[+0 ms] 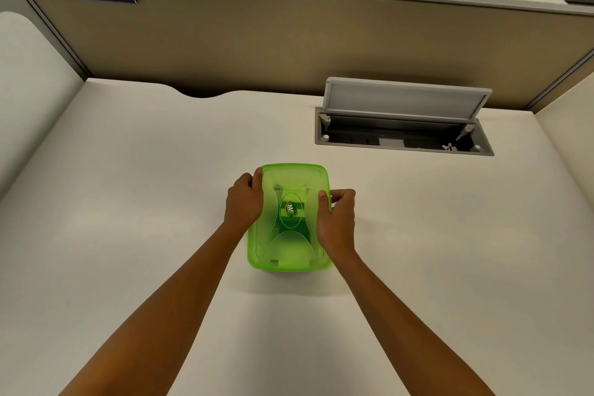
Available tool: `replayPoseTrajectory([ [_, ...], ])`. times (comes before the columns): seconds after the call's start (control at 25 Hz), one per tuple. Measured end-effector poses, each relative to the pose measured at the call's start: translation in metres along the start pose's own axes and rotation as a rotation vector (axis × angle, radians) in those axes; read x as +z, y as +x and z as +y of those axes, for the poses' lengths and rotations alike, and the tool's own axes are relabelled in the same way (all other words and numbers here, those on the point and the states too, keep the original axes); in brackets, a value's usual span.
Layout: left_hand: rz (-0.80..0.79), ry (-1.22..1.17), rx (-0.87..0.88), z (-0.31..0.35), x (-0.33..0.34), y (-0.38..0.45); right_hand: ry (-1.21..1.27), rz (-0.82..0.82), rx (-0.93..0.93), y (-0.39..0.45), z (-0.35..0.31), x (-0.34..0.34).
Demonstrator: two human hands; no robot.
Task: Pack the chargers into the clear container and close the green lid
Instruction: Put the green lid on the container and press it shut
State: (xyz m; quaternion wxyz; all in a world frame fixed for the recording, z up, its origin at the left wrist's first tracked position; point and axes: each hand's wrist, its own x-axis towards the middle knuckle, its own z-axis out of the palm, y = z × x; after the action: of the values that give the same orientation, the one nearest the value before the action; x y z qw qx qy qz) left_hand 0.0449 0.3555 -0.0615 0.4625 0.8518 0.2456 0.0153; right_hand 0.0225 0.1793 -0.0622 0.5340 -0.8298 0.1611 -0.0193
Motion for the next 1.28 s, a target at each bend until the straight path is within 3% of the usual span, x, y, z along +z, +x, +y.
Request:
replayPoseTrajectory([
  [0.32,-0.031,-0.024,0.024,-0.002,0.0,0.002,-0.126,-0.153,0.157,0.047,-0.009,0.006],
  [0.56,-0.054,-0.049,0.034,-0.005,0.0,0.004,-0.029,-0.207,0.134,0.068,-0.015,0.006],
  [1.28,-0.058,-0.058,0.038,-0.006,0.0,0.006,-0.07,-0.215,0.039,0.068,-0.015,0.003],
])
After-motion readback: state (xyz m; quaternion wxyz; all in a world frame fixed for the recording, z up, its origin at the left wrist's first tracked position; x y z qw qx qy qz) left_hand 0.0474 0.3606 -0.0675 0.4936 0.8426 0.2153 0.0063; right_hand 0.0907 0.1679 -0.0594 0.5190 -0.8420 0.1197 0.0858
